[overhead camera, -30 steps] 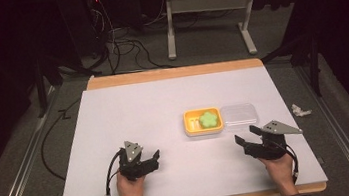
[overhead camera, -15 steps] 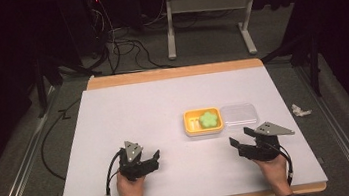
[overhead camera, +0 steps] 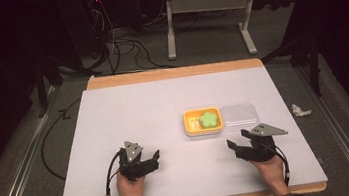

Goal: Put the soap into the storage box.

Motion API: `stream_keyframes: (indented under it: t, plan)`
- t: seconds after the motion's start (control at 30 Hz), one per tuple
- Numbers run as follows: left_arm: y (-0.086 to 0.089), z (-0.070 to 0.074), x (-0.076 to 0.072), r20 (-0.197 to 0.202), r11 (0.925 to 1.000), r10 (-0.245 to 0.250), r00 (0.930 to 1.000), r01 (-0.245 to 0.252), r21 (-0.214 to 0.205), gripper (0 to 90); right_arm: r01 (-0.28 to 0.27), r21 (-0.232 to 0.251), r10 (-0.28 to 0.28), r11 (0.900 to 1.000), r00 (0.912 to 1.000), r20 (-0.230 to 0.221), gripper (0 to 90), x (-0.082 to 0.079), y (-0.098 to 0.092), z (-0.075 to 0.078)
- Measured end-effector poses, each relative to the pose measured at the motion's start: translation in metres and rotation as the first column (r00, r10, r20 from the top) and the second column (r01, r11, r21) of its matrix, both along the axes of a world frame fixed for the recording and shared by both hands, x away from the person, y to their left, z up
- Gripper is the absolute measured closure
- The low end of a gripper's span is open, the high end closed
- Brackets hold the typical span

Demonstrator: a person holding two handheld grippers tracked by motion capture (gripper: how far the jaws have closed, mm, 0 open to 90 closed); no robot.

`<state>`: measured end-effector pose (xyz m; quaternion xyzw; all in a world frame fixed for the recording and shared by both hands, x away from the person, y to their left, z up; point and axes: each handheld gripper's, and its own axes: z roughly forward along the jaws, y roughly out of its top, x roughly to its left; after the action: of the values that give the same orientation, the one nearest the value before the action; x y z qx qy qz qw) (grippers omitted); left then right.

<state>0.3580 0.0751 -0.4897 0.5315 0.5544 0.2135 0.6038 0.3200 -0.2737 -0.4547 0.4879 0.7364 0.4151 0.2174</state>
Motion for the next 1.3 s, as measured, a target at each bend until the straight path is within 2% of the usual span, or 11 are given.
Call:
stream_keyframes:
  t: [1.17, 1.3]
  plan:
    - [0.0, 0.0, 0.001, -0.008, 1.0, 0.004, 1.0, -0.004, 0.003, 18.6, 0.022, -0.037, -0.024, 0.9991, 0.9983, -0.053, 31.2, 0.015, 0.003, -0.02]
    - [0.0, 0.0, 0.001, -0.009, 1.0, 0.006, 0.9999, -0.006, 0.002, 18.6, 0.021, -0.053, -0.024, 0.9984, 0.9979, -0.06, 31.3, 0.016, 0.004, -0.023]
